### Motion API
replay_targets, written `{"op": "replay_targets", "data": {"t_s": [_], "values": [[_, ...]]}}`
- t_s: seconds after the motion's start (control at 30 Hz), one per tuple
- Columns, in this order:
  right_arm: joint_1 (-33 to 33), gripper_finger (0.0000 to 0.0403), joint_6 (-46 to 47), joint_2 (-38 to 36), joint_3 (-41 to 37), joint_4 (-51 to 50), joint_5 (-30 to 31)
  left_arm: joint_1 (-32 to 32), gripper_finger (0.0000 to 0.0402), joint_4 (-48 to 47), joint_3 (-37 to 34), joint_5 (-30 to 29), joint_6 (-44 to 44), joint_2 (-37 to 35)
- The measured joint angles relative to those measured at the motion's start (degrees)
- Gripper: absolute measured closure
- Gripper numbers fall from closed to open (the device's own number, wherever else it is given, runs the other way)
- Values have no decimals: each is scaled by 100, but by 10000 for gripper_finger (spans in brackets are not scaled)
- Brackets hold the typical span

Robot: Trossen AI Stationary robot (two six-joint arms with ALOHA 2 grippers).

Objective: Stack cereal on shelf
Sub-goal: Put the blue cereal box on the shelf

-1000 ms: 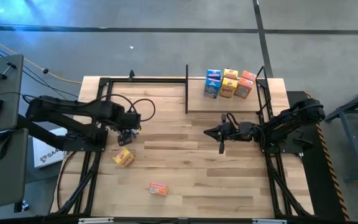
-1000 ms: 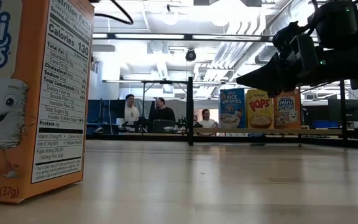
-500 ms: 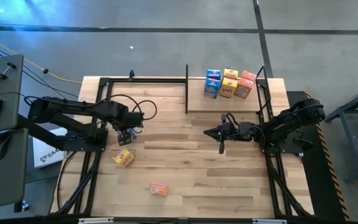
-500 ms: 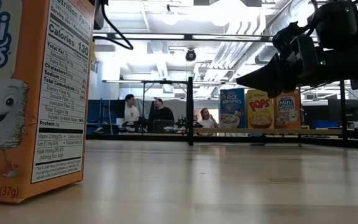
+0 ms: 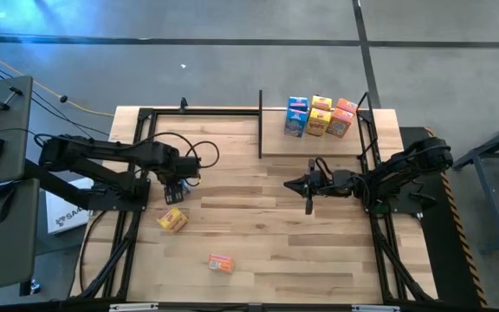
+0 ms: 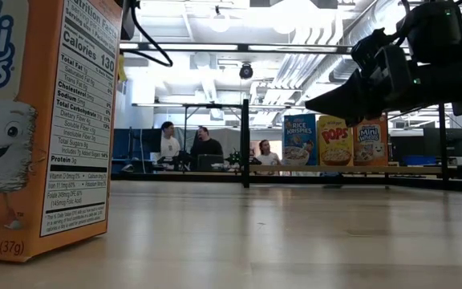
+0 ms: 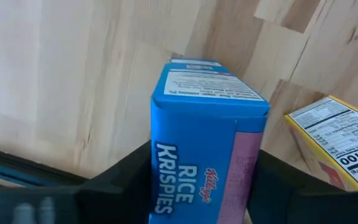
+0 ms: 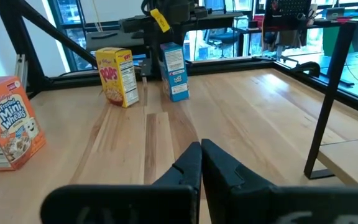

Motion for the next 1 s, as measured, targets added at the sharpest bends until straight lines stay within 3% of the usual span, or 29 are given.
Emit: {"op": "replay_targets", "data": {"t_s": [0.2, 0.43, 1.0], "values": [[0, 403, 2, 2, 0, -28, -33, 0, 236, 3, 311, 178, 30, 0], [0, 403, -12, 1, 0, -27, -42, 0, 238, 37, 1198, 232, -103, 238], [0, 403, -15, 0, 0, 14, -147, -6, 239, 775, 3890, 328, 1442, 3249]]}}
